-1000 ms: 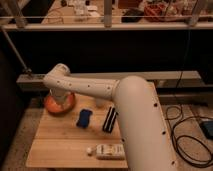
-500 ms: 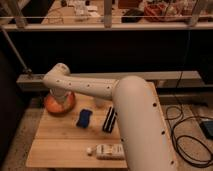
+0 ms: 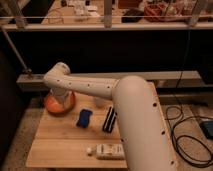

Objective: Place the pepper in the ceramic bowl

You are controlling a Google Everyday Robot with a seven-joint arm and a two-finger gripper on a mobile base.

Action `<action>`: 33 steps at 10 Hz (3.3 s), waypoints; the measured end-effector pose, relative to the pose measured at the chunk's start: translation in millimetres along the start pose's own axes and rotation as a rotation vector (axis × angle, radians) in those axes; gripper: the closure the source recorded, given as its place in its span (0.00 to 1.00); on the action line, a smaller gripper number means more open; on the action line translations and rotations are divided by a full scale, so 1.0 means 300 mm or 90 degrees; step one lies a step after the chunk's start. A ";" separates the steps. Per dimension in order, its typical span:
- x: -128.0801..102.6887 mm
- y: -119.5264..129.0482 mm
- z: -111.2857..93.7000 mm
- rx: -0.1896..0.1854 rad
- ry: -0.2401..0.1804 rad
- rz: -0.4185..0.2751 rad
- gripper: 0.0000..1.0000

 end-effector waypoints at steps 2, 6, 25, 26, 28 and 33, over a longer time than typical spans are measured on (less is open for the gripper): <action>0.005 0.001 -0.003 -0.002 0.002 0.002 0.95; 0.012 0.004 -0.005 -0.006 0.004 0.007 0.95; 0.016 0.028 -0.010 -0.016 0.009 0.023 0.85; 0.017 0.029 -0.010 -0.017 0.009 0.024 0.85; 0.018 0.030 -0.012 -0.017 0.010 0.026 0.85; 0.022 0.035 -0.014 -0.019 0.014 0.030 0.85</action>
